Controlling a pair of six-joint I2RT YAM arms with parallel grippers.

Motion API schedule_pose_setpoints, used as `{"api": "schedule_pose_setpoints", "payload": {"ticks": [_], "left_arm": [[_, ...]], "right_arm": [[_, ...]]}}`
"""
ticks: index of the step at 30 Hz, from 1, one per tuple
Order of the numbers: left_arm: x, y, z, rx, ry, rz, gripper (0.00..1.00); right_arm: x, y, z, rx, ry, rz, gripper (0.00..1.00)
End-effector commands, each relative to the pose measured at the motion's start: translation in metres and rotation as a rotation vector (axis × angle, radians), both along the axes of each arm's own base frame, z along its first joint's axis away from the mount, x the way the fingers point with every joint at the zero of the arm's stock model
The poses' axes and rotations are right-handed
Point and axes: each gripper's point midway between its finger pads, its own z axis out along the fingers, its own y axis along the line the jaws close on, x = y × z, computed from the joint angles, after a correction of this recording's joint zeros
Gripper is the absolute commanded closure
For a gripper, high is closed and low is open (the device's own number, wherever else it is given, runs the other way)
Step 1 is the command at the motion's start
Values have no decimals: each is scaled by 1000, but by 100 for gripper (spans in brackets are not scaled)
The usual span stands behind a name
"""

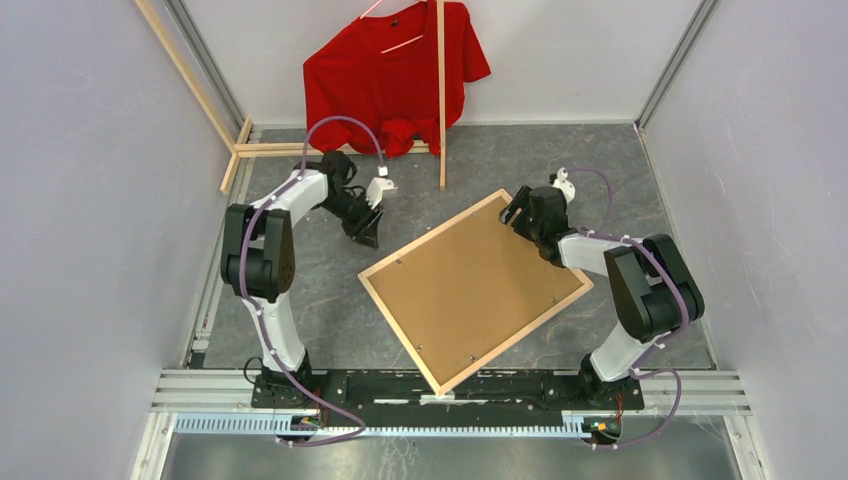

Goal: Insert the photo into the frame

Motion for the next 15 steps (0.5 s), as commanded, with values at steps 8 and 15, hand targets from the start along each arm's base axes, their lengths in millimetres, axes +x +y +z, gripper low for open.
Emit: {"api": "schedule_pose_setpoints", "payload": {"ticks": [8, 15], "left_arm": [[28, -87, -4, -90, 41, -71, 52], [35, -100, -8, -110, 56, -87, 60]], "right_arm": [[-3, 24, -1, 90, 9, 61, 23], [-1, 24, 3, 89, 1, 64, 23]]}}
